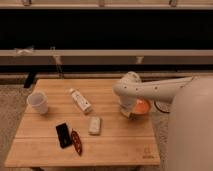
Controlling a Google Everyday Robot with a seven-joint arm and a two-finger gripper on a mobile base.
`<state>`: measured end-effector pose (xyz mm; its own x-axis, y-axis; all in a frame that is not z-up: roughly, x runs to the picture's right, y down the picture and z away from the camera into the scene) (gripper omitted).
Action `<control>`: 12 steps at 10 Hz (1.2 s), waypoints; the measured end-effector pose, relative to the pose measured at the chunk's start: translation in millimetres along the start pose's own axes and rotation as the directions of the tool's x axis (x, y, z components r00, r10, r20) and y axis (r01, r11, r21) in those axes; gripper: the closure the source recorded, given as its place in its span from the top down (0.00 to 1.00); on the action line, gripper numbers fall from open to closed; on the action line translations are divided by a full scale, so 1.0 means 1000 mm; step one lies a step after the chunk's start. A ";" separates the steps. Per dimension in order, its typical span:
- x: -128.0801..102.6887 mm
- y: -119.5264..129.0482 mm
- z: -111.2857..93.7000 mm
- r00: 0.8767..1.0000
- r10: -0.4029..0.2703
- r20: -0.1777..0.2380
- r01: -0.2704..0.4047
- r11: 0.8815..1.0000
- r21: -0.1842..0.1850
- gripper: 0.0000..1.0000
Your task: Drag the ceramic bowl in a circle
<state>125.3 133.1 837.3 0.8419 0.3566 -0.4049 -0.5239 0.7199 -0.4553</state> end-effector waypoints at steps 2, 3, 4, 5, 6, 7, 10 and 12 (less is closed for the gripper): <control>-0.032 -0.002 -0.003 0.999 -0.053 0.010 0.053 0.998 0.018 0.00; -0.047 0.000 -0.004 0.997 -0.081 0.017 0.080 0.997 0.023 0.00; -0.062 0.004 -0.005 0.993 -0.113 0.026 0.112 0.993 0.025 0.00; -0.073 0.012 -0.007 0.990 -0.138 0.036 0.137 0.990 0.023 0.00; -0.088 0.025 -0.009 0.983 -0.175 0.062 0.174 0.985 0.021 0.00; -0.093 0.039 -0.012 0.976 -0.201 0.079 0.201 0.980 0.018 0.00; -0.096 0.069 -0.016 0.967 -0.223 0.120 0.225 0.974 -0.005 0.13; -0.080 0.079 -0.015 0.972 -0.198 0.130 0.203 0.979 -0.027 0.33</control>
<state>14.5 152.1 821.9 0.9384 0.2816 -0.2000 -0.3454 0.7607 -0.5495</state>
